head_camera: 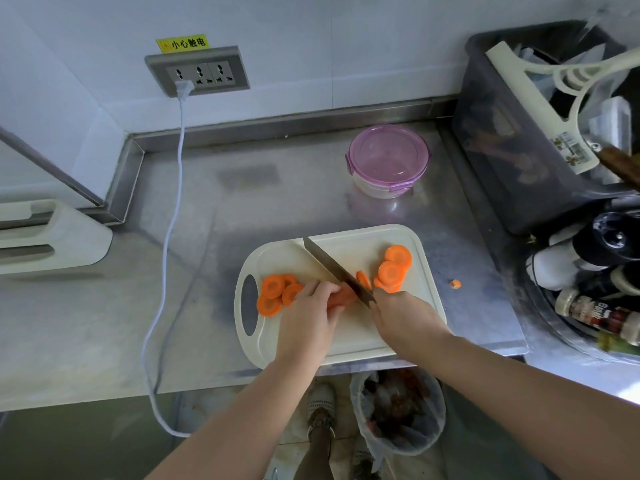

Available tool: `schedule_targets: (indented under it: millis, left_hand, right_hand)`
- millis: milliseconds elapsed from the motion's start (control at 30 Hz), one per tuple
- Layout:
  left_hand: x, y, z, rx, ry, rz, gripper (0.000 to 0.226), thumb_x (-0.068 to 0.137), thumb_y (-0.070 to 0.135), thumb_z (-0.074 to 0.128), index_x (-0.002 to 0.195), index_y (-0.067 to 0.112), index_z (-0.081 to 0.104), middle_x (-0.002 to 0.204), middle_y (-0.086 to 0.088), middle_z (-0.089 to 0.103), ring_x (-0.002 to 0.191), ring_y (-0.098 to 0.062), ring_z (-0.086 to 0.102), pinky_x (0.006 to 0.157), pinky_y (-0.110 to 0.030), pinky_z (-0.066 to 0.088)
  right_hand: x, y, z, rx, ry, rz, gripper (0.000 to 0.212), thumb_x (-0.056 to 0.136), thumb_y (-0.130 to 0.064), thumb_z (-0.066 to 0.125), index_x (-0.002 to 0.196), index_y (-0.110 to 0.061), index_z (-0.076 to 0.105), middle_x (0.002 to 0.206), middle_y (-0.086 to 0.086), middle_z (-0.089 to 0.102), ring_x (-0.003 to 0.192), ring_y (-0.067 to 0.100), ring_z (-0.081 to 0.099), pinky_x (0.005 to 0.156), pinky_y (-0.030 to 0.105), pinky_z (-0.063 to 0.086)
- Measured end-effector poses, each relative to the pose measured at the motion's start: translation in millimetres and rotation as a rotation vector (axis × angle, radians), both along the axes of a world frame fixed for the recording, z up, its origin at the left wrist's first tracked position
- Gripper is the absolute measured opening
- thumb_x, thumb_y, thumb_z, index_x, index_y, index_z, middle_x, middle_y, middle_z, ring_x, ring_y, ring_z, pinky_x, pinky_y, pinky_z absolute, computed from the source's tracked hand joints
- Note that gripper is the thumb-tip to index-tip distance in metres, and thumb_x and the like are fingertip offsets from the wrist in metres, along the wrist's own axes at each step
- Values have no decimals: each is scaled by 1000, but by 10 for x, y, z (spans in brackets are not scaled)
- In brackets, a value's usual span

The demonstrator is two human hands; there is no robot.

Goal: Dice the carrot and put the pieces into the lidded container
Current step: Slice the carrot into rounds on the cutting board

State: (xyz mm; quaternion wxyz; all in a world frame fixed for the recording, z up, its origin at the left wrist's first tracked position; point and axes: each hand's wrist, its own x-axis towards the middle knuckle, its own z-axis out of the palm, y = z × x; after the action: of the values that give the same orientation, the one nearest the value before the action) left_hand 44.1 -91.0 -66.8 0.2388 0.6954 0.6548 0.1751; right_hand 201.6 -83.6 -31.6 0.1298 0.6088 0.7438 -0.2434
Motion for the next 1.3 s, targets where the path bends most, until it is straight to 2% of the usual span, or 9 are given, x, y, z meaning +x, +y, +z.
schedule_targets:
  millis: [100,133,200,300,433,667,900,1167,1300]
  left_hand:
    - [-14,-9,-9,8,-12,5,26,90,21,60,115,17,61,113,4,57,95,-16,59,72,-27,49]
    - [-15,-3,-6,6,-23,20,25,90,20,61,114,17,61,112,5,57,94,-16,59,71,-25,47]
    - [-10,14,3,-4,-38,57,24,90,21,61,113,18,62,112,5,58,92,-14,59,70,-19,41]
    - [4,24,4,-13,-45,78,23,89,20,62,112,17,62,111,3,59,93,-16,58,70,-19,39]
    - [14,17,14,-3,-49,80,21,88,19,63,108,17,62,108,4,59,91,-17,59,69,-23,41]
    - [15,15,9,8,-43,76,17,88,20,63,105,17,62,106,4,59,90,-17,58,68,-25,45]
    - [1,10,8,6,-24,50,16,89,20,62,105,18,62,107,6,58,92,-15,58,69,-19,40]
    - [-29,28,-18,12,-13,19,15,89,20,63,103,16,62,105,5,59,88,-17,58,65,-20,34]
    - [-42,46,-21,7,-22,10,21,88,19,64,109,17,62,109,6,59,93,-16,59,67,-19,33]
  right_hand:
    - [15,30,95,36,58,-44,33,103,-23,28,128,-13,47,71,-4,38,75,22,44,63,33,41]
    - [27,21,122,62,61,-39,33,103,-24,27,127,-14,47,68,-5,35,74,22,45,66,34,41]
    - [42,-15,189,93,49,-20,32,103,-23,27,127,-14,47,78,1,46,73,23,46,62,33,40]
    - [71,-65,209,117,2,21,29,103,-16,29,128,-9,43,97,9,54,64,26,44,47,31,30]
    - [68,-96,190,89,-27,22,23,103,-21,29,118,-11,43,76,1,47,54,21,42,44,27,27]
    - [42,-125,201,85,-55,59,21,102,-13,32,117,-10,46,82,3,46,65,26,49,47,30,33]
    - [47,-94,171,76,-40,17,19,102,-17,32,116,-12,42,65,-1,39,50,16,38,43,28,28]
    - [-29,-66,182,-7,-92,53,25,100,-8,35,121,-8,48,84,1,35,58,17,34,44,27,27]
    - [-69,-32,139,-33,-98,49,24,103,-13,31,119,-13,50,109,6,51,77,20,39,49,26,31]
